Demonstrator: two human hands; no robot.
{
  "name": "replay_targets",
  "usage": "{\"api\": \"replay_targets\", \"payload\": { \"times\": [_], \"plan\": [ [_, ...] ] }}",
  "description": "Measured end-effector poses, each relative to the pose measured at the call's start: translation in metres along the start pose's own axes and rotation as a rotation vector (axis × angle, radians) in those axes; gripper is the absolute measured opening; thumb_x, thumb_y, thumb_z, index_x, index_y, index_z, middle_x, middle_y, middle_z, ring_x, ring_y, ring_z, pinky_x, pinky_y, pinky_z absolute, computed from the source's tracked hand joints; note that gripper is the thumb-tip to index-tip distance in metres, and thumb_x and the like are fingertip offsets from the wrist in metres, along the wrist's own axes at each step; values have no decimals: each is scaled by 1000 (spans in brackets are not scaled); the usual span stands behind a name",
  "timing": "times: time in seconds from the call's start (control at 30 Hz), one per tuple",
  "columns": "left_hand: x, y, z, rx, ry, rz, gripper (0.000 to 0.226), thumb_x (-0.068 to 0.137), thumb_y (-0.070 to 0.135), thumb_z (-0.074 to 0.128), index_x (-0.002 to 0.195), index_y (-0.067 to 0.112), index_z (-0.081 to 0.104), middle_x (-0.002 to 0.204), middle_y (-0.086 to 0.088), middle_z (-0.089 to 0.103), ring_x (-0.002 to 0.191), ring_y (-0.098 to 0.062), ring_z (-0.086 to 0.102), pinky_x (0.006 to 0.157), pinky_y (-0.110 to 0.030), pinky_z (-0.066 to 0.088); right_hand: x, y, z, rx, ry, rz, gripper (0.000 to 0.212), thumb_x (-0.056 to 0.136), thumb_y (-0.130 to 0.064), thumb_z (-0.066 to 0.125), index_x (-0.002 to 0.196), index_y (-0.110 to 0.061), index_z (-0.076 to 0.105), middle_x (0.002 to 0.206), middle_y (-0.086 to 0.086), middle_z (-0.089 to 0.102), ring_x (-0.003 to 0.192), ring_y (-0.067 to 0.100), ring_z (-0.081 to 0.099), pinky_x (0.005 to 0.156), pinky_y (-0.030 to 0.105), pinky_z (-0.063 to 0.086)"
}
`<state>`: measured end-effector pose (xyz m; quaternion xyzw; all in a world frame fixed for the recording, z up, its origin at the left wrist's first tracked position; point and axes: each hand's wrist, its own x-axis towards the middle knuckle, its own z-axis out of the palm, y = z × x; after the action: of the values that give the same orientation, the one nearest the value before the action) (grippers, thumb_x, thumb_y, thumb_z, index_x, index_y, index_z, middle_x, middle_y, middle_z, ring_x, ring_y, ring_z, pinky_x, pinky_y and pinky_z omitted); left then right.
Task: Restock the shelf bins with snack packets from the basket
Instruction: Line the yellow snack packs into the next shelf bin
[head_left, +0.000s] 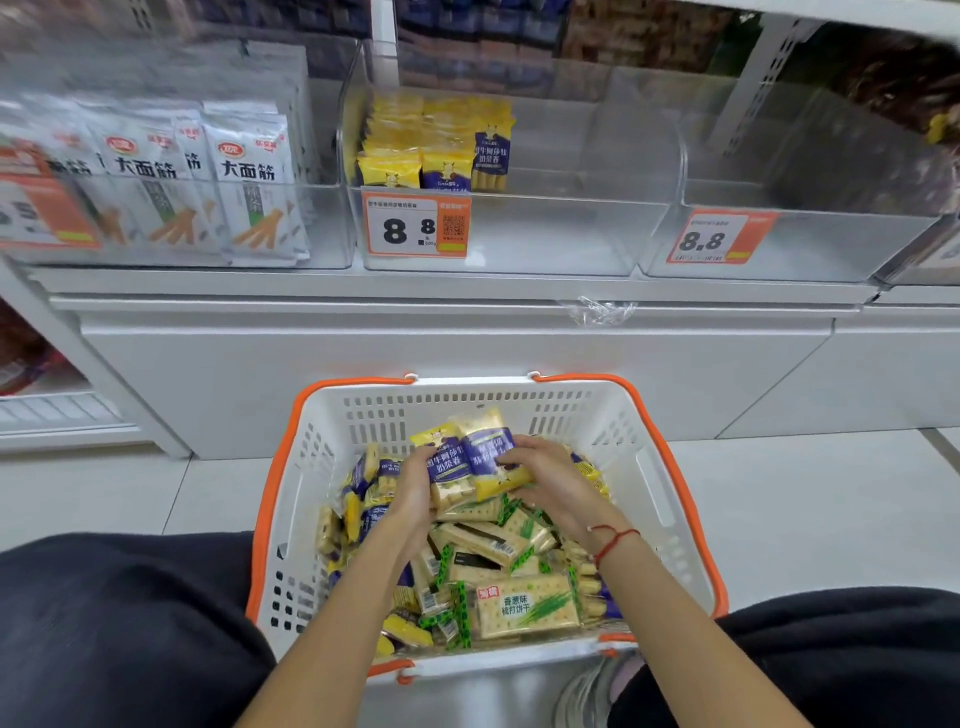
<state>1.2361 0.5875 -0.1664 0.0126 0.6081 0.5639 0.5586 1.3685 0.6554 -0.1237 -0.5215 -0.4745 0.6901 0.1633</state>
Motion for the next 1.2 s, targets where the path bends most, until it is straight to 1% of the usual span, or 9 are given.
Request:
{"api": "replay_targets", "payload": {
  "times": [0.17, 0.3, 0.4, 0.53, 0.67, 0.87, 1.0, 1.1, 1.2],
  "plan": [
    [1, 10, -10, 89, -82, -8, 18, 100, 20, 42, 98, 13, 59, 79, -5, 68, 73, -20, 62, 71, -33, 49, -7, -26, -25, -80, -214, -83, 36, 85, 5, 58, 119, -8, 62, 107, 9, 67, 90, 15, 62, 72, 23, 50],
    [0, 10, -11, 325, -205, -49, 29, 96, 29, 46, 113, 11, 60, 104, -11, 70, 97, -29, 65, 87, -42, 51, -17, -50, -34, -634, -460, -100, 37, 86, -9, 66, 120, -24, 62, 101, 3, 65, 90, 11, 59, 77, 22, 45],
    [-4, 7, -7, 424, -269, -107, 23, 96, 29, 46, 107, 14, 58, 102, -8, 66, 90, -23, 59, 76, -35, 50, -17, -50, -25, -880, -385, -90, 45, 82, -15, 73, 122, -21, 52, 95, -3, 55, 90, 11, 58, 77, 25, 47],
    [-11, 6, 1, 424, -328, -106, 29, 98, 29, 38, 108, 13, 59, 102, -11, 66, 89, -24, 58, 84, -39, 47, -9, -35, -17, -772, -152, -329, 43, 74, -12, 79, 110, -17, 55, 101, 1, 59, 85, 15, 59, 84, 34, 52],
    [-11, 6, 6, 315, -375, -102, 43, 100, 41, 25, 114, 20, 60, 115, -8, 65, 107, -26, 58, 91, -40, 47, -2, -21, -13, -696, -58, -454, 47, 71, -12, 81, 111, -22, 58, 95, -2, 64, 90, 15, 58, 82, 30, 50],
    [-12, -2, 4, 207, -440, -138, 21, 94, 23, 41, 103, 13, 58, 82, -5, 68, 69, -19, 63, 69, -32, 47, 11, -8, -12, -591, -58, -482, 35, 76, -22, 79, 107, -24, 63, 103, -10, 67, 100, 5, 60, 84, 23, 50],
    [-4, -6, -1, 122, -364, -139, 24, 93, 25, 45, 108, 11, 58, 93, -9, 68, 80, -22, 63, 76, -33, 49, 31, 2, -41, -383, 193, -375, 16, 91, -19, 61, 106, -16, 66, 111, -4, 64, 103, 12, 58, 85, 19, 46],
    [6, -14, -7, 20, -254, -116, 17, 93, 24, 45, 97, 14, 57, 85, -6, 67, 73, -19, 63, 66, -31, 48, 56, 32, -80, -575, 369, -98, 14, 91, -6, 53, 89, 0, 66, 106, 25, 65, 94, 34, 61, 84, 35, 49],
    [12, -22, -9, 11, -181, -109, 19, 93, 26, 43, 101, 13, 55, 83, -5, 66, 71, -18, 61, 63, -30, 46, 62, 71, -88, -883, 194, 260, 55, 90, -20, 56, 136, 7, 40, 121, 25, 55, 106, 33, 55, 87, 35, 45]
  ]
}}
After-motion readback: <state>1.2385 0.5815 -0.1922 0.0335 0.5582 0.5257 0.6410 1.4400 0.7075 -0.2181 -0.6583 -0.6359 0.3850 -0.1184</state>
